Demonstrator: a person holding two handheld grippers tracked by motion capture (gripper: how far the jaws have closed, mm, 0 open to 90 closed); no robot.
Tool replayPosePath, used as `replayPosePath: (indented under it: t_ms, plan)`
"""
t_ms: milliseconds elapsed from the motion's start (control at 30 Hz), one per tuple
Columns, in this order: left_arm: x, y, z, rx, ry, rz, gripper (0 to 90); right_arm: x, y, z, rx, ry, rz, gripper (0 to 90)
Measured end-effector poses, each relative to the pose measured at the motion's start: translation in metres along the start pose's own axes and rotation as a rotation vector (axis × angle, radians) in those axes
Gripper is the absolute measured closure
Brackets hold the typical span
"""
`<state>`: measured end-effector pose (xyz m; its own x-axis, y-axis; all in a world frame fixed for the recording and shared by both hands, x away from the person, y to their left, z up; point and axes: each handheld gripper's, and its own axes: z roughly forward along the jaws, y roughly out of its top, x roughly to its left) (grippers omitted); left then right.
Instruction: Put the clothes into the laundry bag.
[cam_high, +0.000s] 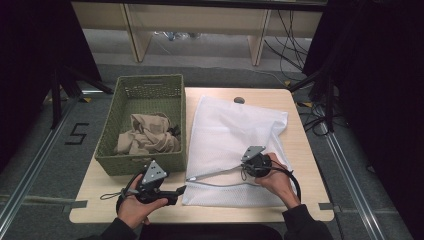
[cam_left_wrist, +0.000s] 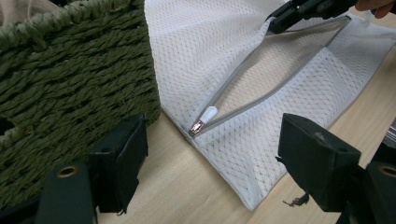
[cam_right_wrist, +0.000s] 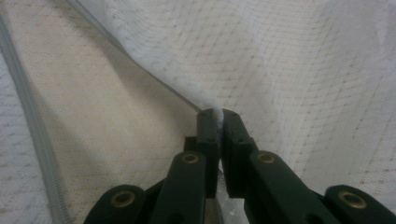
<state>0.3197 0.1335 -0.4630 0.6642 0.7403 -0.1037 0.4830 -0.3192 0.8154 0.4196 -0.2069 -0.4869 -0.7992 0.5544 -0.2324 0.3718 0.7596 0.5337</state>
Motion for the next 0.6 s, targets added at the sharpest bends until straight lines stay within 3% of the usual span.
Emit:
replayPosePath:
  t_ms: [33,167,200,300,333,433,467,567,600]
  plan:
    - [0.0,0.0,0.0,0.001,-0.001,0.0,24.3,-0.002,0.0,0.0,-0.016,-0.01,-0.016,88.2]
    - [0.001,0.0,-0.001,0.015,-0.002,0.008,24.3,-0.005,0.001,-0.002,-0.007,0.006,0.01,88.9]
    - [0.001,0.001,-0.001,0.01,-0.001,0.005,24.4,-0.006,0.0,-0.003,-0.039,-0.013,0.012,89.1]
    - [0.0,0.0,0.0,-0.014,-0.006,-0.005,24.5,-0.012,0.001,-0.007,-0.041,-0.012,-0.001,89.2]
    - [0.0,0.001,0.0,-0.007,-0.003,-0.004,24.4,-0.013,0.0,-0.01,-0.069,-0.019,0.049,89.2]
    - [0.0,0.001,0.0,-0.014,-0.007,-0.004,24.4,-0.018,0.001,-0.013,-0.088,-0.034,0.035,89.3]
    - [0.0,0.001,0.0,-0.012,-0.005,0.0,24.4,-0.017,0.001,-0.015,-0.084,-0.035,0.058,89.4]
    - [0.0,0.001,-0.001,-0.015,-0.006,-0.011,24.4,-0.021,0.003,-0.021,-0.086,-0.04,0.064,89.4]
    - [-0.001,0.001,-0.001,-0.02,-0.008,-0.013,24.4,-0.024,0.003,-0.021,-0.099,-0.045,0.043,89.3]
